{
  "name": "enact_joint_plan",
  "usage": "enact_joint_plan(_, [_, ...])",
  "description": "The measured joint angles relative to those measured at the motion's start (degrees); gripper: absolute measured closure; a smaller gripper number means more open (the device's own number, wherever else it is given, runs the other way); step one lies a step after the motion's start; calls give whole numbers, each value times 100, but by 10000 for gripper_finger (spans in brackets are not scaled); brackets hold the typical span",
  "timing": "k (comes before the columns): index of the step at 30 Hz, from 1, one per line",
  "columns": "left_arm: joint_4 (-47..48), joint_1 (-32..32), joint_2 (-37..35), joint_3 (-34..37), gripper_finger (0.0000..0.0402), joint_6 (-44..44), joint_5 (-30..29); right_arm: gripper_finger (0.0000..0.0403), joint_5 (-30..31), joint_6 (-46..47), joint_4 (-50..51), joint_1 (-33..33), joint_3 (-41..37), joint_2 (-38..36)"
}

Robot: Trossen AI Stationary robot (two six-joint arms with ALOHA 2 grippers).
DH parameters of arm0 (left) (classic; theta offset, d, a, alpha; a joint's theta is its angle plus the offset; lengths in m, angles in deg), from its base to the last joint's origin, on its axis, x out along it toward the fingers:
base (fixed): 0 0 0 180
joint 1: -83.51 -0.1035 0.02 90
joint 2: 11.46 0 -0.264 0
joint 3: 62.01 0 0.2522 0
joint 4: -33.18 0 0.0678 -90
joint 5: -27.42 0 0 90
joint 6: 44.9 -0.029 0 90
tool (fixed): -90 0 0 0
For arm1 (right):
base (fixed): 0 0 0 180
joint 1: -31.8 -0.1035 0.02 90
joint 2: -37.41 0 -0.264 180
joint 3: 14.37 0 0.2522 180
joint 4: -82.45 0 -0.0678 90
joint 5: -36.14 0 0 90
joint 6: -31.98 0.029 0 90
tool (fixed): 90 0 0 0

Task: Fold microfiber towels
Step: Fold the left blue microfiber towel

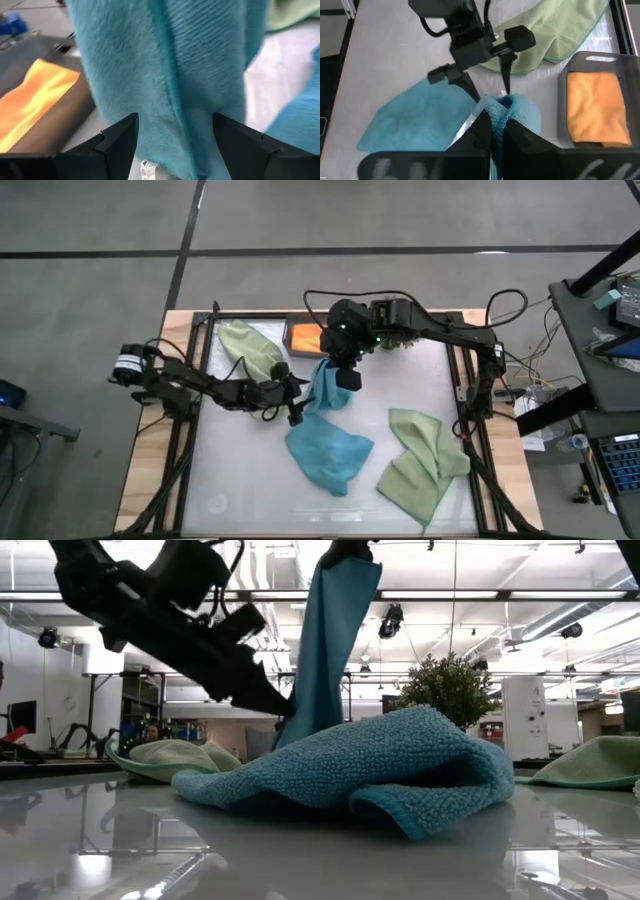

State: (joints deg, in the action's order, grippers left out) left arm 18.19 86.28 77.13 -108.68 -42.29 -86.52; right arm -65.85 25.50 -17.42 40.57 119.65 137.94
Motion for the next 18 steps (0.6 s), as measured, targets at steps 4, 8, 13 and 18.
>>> enact_joint_plan(4, [1, -74, 224, -47, 163, 139, -323, 394, 0, 0, 0, 0, 0, 0])
enact_joint_plan(8, [-9, -94, 367, -78, 195, 140, -354, 394, 0, 0, 13, 0, -2, 0])
enact_joint_plan(13, [180, -94, 357, -48, 265, 151, -344, 394, 2, -15, 95, 0, -2, 0])
enact_joint_plan(18, [215, -94, 206, -30, 320, 186, -338, 394, 1, -76, 251, 0, -2, -2])
